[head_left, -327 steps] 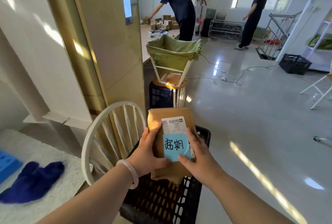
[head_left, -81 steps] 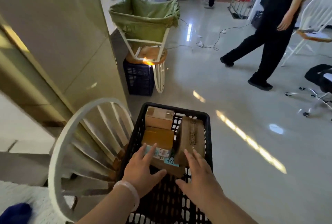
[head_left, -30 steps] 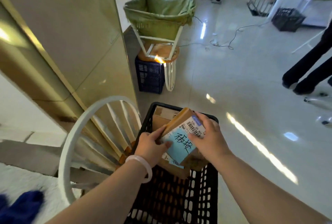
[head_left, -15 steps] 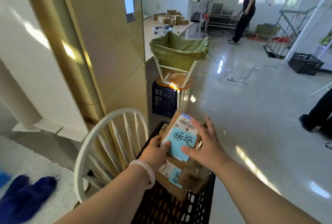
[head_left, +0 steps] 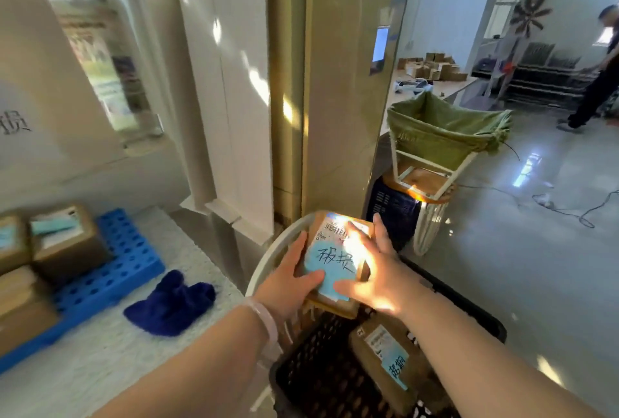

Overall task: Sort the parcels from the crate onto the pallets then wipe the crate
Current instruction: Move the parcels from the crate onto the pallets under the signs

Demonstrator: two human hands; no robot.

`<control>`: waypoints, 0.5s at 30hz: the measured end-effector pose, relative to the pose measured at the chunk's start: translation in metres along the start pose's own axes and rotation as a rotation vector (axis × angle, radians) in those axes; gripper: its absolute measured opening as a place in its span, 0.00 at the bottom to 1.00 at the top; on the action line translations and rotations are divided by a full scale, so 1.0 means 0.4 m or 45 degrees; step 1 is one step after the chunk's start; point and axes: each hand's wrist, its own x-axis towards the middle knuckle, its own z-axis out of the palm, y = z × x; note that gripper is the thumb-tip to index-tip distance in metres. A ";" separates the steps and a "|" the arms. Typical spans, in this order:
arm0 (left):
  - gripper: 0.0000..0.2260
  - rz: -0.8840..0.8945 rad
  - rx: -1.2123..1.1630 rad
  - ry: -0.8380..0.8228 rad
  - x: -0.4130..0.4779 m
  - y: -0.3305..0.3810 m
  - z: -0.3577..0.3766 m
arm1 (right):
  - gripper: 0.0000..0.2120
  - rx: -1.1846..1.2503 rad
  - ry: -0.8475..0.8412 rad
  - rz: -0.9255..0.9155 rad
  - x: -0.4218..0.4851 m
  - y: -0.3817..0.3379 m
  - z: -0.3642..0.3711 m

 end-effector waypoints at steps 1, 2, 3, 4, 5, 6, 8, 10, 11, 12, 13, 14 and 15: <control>0.30 -0.003 -0.028 0.039 -0.008 -0.005 -0.031 | 0.51 0.047 -0.007 -0.045 0.014 -0.024 0.022; 0.31 -0.014 -0.054 0.074 -0.021 -0.007 -0.063 | 0.51 0.128 -0.024 -0.067 0.028 -0.049 0.046; 0.33 -0.031 -0.069 0.097 -0.031 -0.016 -0.098 | 0.50 0.184 -0.060 -0.073 0.038 -0.079 0.067; 0.34 -0.040 -0.081 0.110 -0.047 -0.021 -0.131 | 0.50 0.177 -0.105 -0.081 0.045 -0.110 0.089; 0.36 -0.036 -0.073 0.107 -0.062 -0.031 -0.166 | 0.49 0.124 -0.145 -0.092 0.053 -0.143 0.110; 0.36 -0.018 -0.054 0.103 -0.081 -0.038 -0.201 | 0.49 0.084 -0.173 -0.112 0.060 -0.178 0.128; 0.35 0.025 0.008 0.097 -0.114 -0.057 -0.274 | 0.50 0.042 -0.220 -0.133 0.085 -0.245 0.173; 0.35 0.032 0.072 0.135 -0.152 -0.071 -0.350 | 0.52 0.020 -0.288 -0.156 0.108 -0.314 0.229; 0.34 0.030 0.090 0.170 -0.171 -0.082 -0.394 | 0.52 0.019 -0.317 -0.171 0.123 -0.349 0.263; 0.34 0.036 0.100 0.207 -0.191 -0.089 -0.436 | 0.53 0.031 -0.340 -0.189 0.136 -0.384 0.297; 0.34 0.042 0.110 0.247 -0.208 -0.103 -0.479 | 0.53 0.049 -0.356 -0.214 0.146 -0.419 0.330; 0.34 0.058 0.107 0.284 -0.227 -0.116 -0.520 | 0.52 0.064 -0.364 -0.239 0.154 -0.455 0.363; 0.34 0.063 0.094 0.317 -0.242 -0.132 -0.561 | 0.51 0.079 -0.362 -0.271 0.161 -0.491 0.395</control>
